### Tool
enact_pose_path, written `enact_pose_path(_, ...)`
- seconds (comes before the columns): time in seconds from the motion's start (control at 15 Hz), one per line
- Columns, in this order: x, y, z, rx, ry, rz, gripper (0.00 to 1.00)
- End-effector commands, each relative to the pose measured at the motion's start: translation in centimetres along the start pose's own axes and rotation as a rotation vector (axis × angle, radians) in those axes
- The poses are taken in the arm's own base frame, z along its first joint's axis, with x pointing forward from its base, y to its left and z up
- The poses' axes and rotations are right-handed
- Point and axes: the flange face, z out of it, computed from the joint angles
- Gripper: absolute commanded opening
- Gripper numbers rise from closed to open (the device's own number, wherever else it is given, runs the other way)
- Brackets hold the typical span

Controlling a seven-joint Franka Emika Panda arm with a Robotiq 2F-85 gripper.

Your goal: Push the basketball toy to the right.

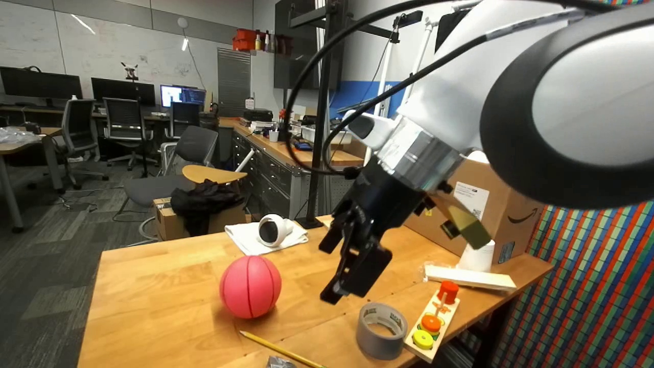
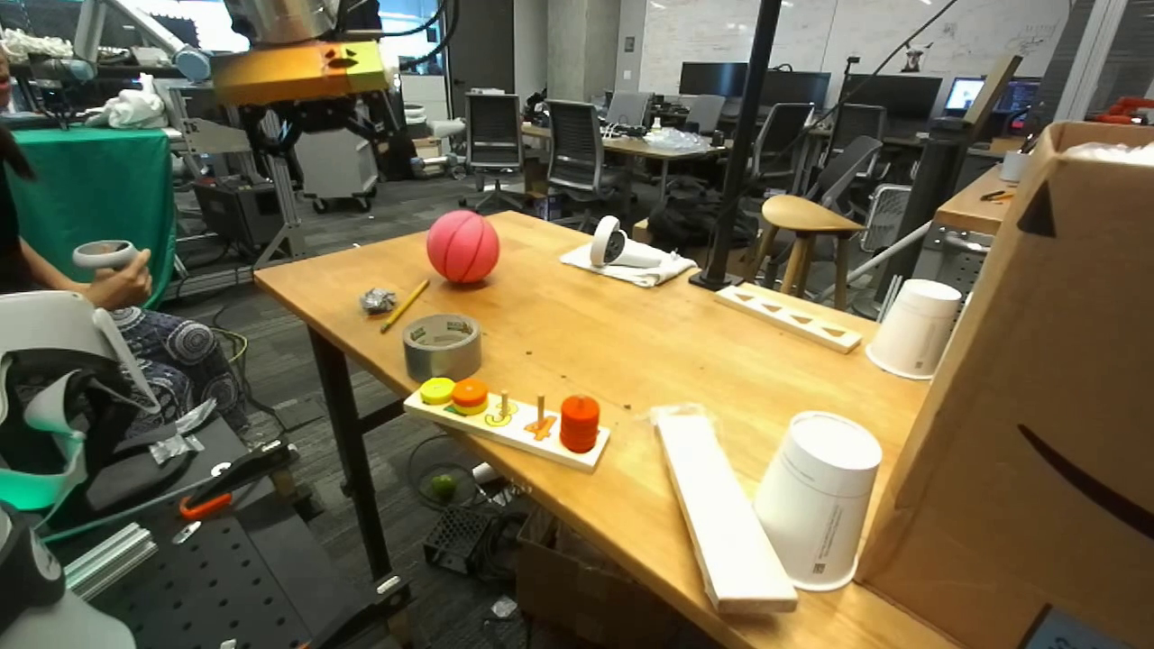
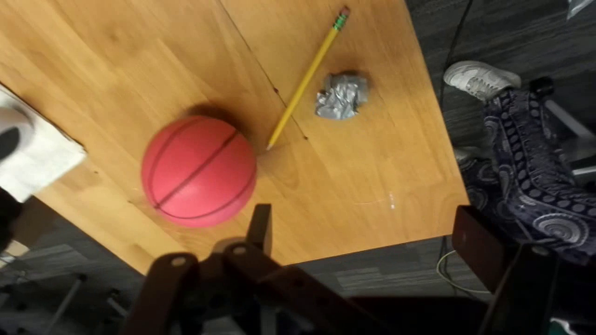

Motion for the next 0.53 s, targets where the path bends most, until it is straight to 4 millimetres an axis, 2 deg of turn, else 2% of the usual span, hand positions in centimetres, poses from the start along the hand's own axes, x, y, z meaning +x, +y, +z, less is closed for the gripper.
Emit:
enact_pose_path(0.0,3.5,-3.4,3.8,0.022,0.042,-0.155,1.0)
enact_pose_path(0.27,6.6,-5.0,6.3,0.027,0.051,-0.284,1.0)
enact_pose_path(0.47,8.3,-4.3,7.8,0.024,0.044,-0.346,1.0)
